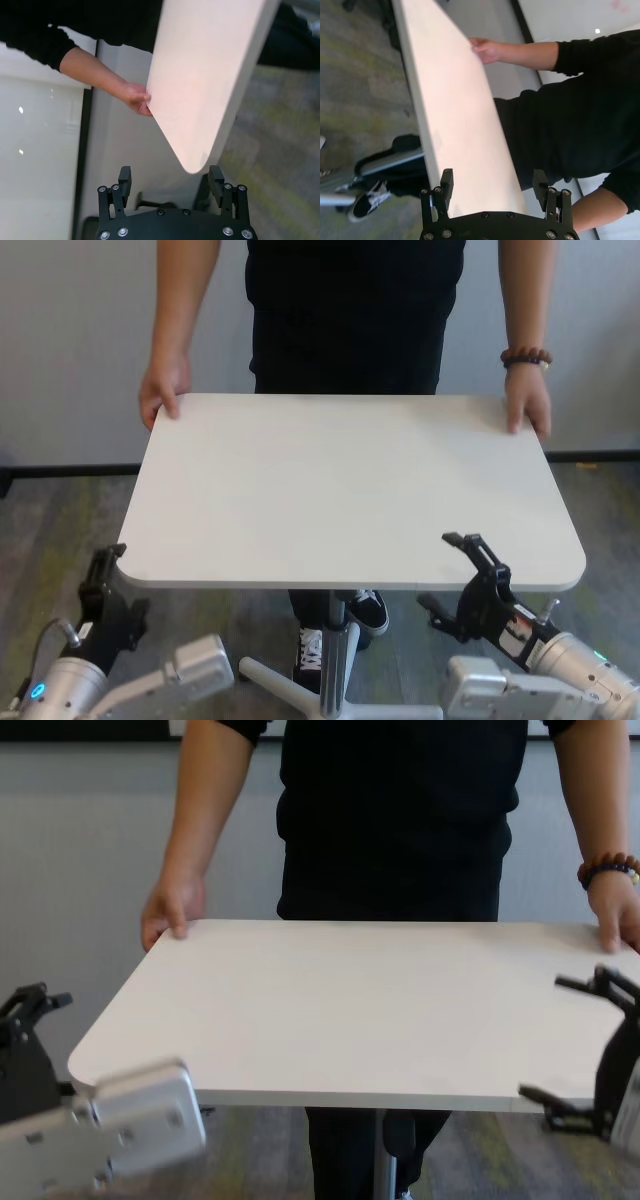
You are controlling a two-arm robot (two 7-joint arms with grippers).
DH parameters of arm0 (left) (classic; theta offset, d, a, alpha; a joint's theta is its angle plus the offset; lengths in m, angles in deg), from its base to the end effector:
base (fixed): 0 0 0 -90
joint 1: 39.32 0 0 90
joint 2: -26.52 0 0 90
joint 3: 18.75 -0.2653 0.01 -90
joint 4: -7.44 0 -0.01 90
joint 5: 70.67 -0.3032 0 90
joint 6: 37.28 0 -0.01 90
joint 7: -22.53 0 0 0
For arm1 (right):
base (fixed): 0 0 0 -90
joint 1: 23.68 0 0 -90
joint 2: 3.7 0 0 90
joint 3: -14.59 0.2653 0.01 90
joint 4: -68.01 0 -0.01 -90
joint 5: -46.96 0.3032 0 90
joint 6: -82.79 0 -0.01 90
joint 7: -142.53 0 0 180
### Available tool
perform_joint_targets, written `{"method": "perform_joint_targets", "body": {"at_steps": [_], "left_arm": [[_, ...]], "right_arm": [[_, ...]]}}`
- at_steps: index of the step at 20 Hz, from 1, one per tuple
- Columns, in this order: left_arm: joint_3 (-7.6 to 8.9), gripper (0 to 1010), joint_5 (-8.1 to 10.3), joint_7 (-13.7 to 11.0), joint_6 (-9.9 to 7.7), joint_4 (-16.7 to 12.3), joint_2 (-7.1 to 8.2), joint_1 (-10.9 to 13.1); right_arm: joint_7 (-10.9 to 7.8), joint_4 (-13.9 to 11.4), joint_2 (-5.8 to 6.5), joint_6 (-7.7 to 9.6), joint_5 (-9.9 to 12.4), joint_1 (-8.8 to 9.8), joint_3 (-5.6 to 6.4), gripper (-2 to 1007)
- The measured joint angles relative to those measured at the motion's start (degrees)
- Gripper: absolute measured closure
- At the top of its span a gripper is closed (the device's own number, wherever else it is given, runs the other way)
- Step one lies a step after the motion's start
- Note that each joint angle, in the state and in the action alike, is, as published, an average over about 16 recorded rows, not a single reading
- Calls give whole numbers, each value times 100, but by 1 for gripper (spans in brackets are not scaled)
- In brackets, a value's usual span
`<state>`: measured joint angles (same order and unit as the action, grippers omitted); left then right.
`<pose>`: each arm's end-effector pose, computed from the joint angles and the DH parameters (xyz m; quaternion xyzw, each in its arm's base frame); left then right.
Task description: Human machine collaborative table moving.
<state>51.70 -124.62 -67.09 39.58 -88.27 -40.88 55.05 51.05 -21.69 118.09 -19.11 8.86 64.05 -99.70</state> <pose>0.2833 -0.0037 -0.2898 0.4506 -0.4161 0.4826 0.6252 0.3057 -0.0311 -0.2927 -0.3121 -0.4546 -0.3703 0.7475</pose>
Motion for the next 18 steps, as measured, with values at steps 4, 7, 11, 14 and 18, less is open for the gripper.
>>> {"method": "perform_joint_targets", "body": {"at_steps": [4,7,11,14,18], "left_arm": [[319,10,668,141,453,126,-267,0],[550,10,1203,209,813,255,-479,-24],[804,10,1847,186,1201,393,-711,-42],[932,10,2223,84,1403,442,-813,-23],[1010,10,2502,-78,1539,398,-814,78]], "right_arm": [[-49,98,-152,-374,453,-20,117,0],[-126,216,-277,-665,822,-52,190,0],[-309,355,-406,-1011,1349,-76,276,0],[-445,403,-463,-1165,1647,-68,329,0],[-617,361,-479,-1220,1900,3,398,0]]}}
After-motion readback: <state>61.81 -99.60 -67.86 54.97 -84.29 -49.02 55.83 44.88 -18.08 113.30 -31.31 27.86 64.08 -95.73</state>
